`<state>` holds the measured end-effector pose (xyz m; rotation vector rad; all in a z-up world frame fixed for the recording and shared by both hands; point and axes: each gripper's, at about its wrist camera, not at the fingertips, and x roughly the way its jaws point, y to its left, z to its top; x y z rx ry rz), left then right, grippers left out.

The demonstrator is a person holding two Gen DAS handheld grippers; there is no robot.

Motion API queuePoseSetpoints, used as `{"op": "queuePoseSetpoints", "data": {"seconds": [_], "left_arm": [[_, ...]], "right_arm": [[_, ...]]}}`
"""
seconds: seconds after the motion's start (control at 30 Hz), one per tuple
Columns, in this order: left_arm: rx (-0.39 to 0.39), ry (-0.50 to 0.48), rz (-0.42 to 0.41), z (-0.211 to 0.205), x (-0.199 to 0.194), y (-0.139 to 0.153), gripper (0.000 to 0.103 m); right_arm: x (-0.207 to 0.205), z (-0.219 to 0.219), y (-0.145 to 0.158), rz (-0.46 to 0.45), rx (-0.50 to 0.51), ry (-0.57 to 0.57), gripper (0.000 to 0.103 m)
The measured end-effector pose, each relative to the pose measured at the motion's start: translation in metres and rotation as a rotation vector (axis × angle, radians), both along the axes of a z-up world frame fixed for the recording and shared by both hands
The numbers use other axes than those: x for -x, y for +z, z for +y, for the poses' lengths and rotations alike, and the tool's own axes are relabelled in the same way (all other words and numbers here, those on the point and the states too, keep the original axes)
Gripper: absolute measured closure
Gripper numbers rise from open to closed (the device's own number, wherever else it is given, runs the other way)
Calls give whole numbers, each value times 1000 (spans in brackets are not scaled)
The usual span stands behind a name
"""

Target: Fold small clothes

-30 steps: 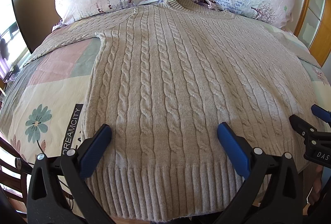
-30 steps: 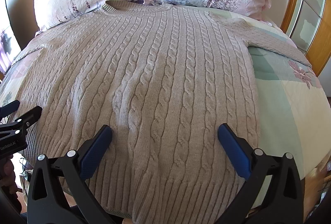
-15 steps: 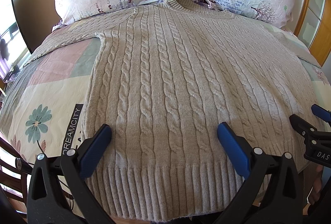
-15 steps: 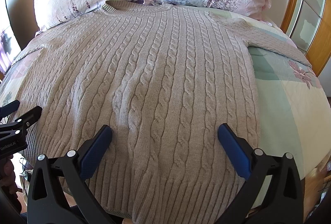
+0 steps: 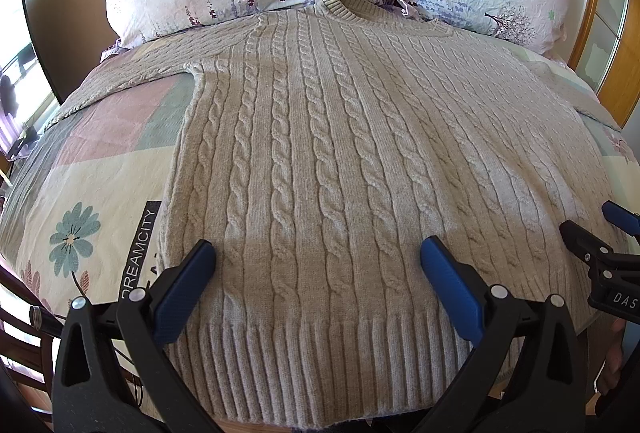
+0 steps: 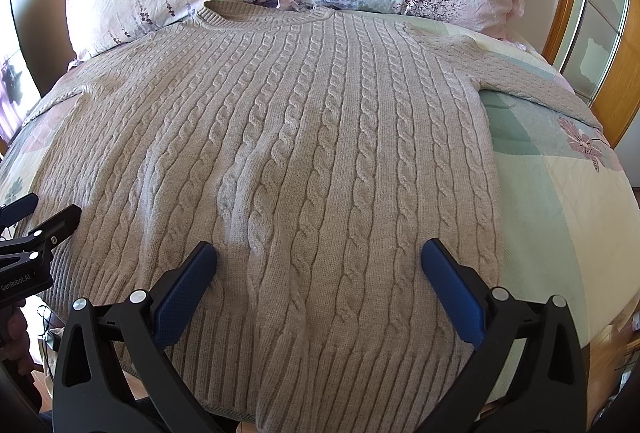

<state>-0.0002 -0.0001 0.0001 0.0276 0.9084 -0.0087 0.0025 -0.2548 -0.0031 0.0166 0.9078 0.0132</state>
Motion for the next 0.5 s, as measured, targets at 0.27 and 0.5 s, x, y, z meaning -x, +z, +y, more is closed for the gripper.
{"op": "queuePoseSetpoints", "data": {"seconds": [0.27,0.5], "left_arm": [[-1,0,0,0,0,0,2],[-1,0,-1,0,0,0,2]], "right_arm": [[1,-1,-1,-8,0,1,1],[2,-2,0,-12,0,1,1]]}}
